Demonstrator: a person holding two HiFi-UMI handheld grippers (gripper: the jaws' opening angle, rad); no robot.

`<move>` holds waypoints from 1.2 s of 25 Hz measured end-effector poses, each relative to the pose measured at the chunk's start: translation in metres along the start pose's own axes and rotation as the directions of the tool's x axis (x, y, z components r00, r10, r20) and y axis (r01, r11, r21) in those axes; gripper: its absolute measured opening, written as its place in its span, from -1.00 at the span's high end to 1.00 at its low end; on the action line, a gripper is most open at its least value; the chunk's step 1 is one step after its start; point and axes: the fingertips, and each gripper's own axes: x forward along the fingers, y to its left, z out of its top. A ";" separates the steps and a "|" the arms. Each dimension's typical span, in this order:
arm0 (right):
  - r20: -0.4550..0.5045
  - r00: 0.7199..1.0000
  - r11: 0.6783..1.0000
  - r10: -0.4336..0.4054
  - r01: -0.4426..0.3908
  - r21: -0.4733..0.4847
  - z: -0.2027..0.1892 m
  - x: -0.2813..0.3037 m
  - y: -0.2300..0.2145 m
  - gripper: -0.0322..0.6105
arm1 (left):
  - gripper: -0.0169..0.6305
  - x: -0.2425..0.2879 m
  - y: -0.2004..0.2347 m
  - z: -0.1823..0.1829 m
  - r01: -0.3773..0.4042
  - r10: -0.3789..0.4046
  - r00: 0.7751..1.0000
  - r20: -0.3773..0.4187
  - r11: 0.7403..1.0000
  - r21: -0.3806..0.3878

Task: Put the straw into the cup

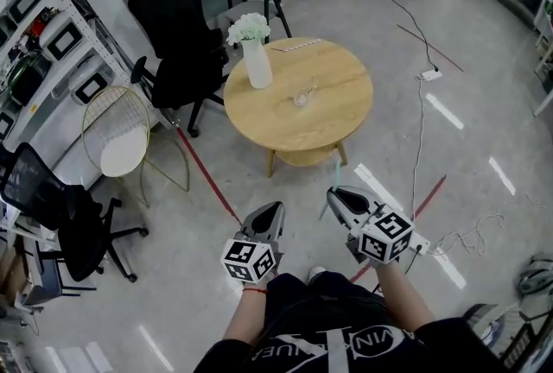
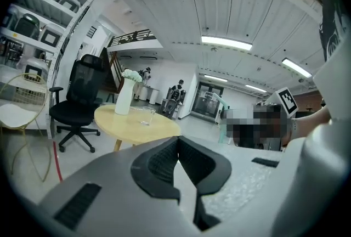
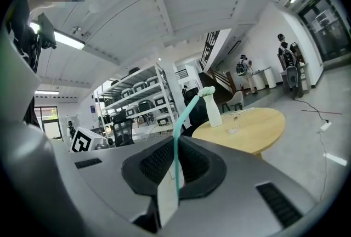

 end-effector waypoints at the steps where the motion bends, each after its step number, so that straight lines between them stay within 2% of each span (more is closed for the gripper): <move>1: 0.000 1.000 1.000 0.003 -0.003 0.001 0.000 0.002 -0.001 0.83 | 0.93 0.002 0.002 0.000 -0.004 0.004 1.000 -0.003 1.000 0.000; 6: 0.010 1.000 1.000 0.002 -0.003 0.012 0.004 0.006 -0.009 0.83 | 0.93 0.012 0.007 0.003 -0.007 0.007 1.000 -0.012 1.000 0.003; 16: 0.022 1.000 1.000 -0.015 0.015 0.010 0.016 0.029 -0.040 0.83 | 0.93 0.063 0.020 0.014 0.046 -0.046 0.999 -0.008 0.999 0.009; 30: -0.001 1.000 0.999 -0.027 0.027 0.019 0.058 0.129 -0.115 0.83 | 0.93 0.161 0.097 0.058 0.075 -0.075 0.997 -0.022 0.997 -0.014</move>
